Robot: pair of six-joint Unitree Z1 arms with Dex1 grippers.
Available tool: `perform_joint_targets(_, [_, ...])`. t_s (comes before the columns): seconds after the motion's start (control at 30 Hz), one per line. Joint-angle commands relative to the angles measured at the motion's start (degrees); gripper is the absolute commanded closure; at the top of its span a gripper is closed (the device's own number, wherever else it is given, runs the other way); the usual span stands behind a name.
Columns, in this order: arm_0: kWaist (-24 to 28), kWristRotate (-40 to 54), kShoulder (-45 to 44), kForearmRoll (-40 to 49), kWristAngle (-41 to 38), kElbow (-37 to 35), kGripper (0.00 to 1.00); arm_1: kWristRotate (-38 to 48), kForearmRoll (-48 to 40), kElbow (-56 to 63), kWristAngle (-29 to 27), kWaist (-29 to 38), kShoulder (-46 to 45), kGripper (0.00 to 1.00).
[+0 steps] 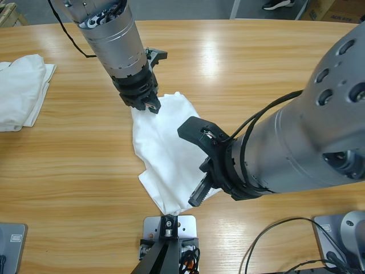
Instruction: Fold clothes
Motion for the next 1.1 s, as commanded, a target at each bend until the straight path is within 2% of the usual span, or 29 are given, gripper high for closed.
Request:
perform_joint_targets(0.03, [-0.2, -0.9, 3.9, 1.7, 0.2, 4.5, 1.000, -0.1, -4.0, 1.7, 3.5, -0.4, 5.8, 1.000])
perform_joint_targets(0.37, [-0.2, -2.6, 6.2, 1.2, -1.5, 5.9, 1.000, 0.7, -10.2, 6.1, 5.2, 0.3, 9.2, 1.000])
perform_joint_targets(0.53, [-0.2, -3.1, 6.6, 1.1, -1.8, 9.6, 1.000, 0.8, -13.9, 6.2, 6.9, 1.2, 12.1, 1.000])
perform_joint_targets(0.73, [-0.6, -3.7, 8.4, 0.9, -5.5, 11.8, 1.000, 1.3, -14.8, 7.1, 7.6, 1.8, 13.6, 1.000])
perform_joint_targets(0.97, [-1.3, -5.2, 10.2, 1.0, -5.8, 12.7, 1.000, 1.8, -16.3, 9.1, 8.1, 2.0, 13.8, 1.000])
perform_joint_targets(1.1, [-1.3, -5.7, 6.7, 1.8, -5.2, 13.7, 1.000, 1.8, -15.2, 9.2, 7.6, 2.0, 10.4, 1.000])
